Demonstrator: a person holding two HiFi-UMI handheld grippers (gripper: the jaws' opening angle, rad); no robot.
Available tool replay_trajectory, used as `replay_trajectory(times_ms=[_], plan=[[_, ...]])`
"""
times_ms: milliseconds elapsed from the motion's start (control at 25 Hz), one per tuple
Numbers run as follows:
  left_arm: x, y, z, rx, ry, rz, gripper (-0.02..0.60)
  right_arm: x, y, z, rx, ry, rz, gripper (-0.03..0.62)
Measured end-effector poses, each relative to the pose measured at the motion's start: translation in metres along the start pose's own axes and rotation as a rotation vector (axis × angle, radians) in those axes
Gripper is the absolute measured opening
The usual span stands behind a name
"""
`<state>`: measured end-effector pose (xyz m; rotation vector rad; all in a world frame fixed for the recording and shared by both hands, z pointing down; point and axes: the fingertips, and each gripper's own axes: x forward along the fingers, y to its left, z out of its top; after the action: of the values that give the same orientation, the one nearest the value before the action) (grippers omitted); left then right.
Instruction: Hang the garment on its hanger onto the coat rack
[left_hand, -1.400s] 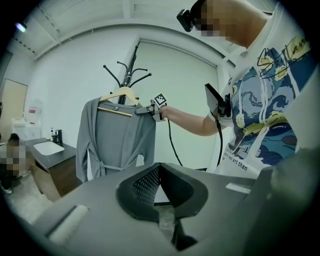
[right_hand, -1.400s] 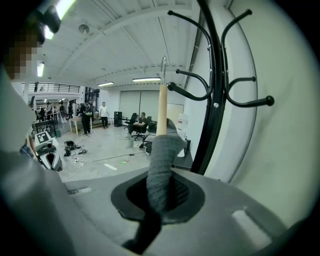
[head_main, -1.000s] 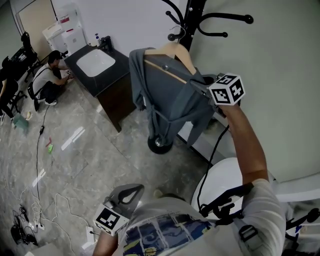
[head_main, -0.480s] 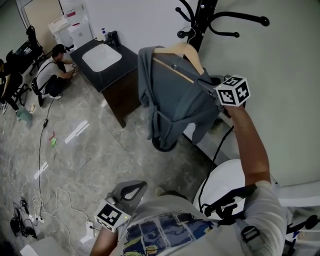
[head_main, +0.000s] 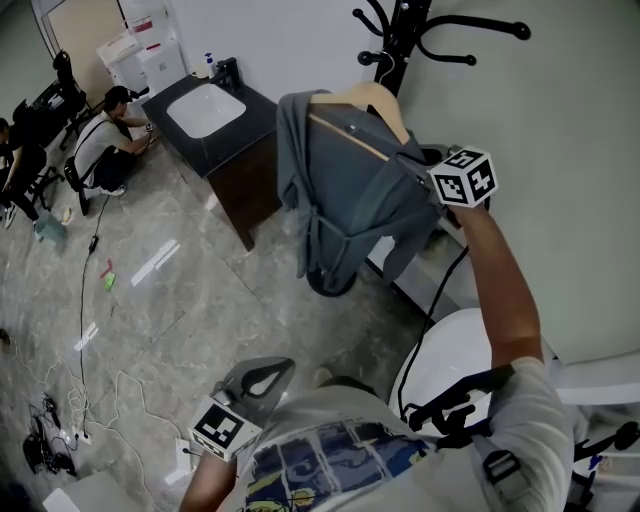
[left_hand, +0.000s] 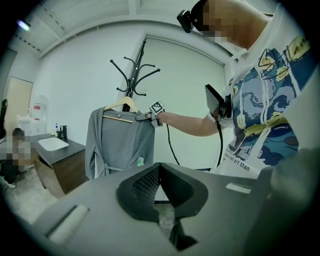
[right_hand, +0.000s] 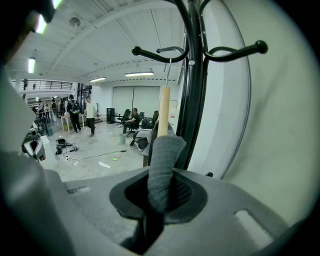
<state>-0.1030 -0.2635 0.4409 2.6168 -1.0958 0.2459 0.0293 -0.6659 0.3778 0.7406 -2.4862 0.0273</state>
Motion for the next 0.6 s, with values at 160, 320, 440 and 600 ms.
replay_trajectory(times_ms=[160, 320, 440, 600], plan=[[-0.016, -0.005, -0.007, -0.006, 0.005, 0.001, 0.003, -0.011, -0.001, 0.009, 0.002, -0.041, -0.056, 0.098], [-0.036, -0.013, -0.017, -0.004, 0.015, -0.002, 0.003, -0.035, 0.002, 0.018, -0.005, -0.075, -0.13, 0.144], [-0.046, -0.019, -0.018, -0.004, -0.001, -0.015, 0.003, -0.058, 0.004, 0.022, -0.021, -0.101, -0.208, 0.161], [-0.06, -0.03, -0.024, 0.008, -0.002, -0.047, 0.003, -0.09, 0.021, 0.02, -0.045, -0.117, -0.29, 0.161]])
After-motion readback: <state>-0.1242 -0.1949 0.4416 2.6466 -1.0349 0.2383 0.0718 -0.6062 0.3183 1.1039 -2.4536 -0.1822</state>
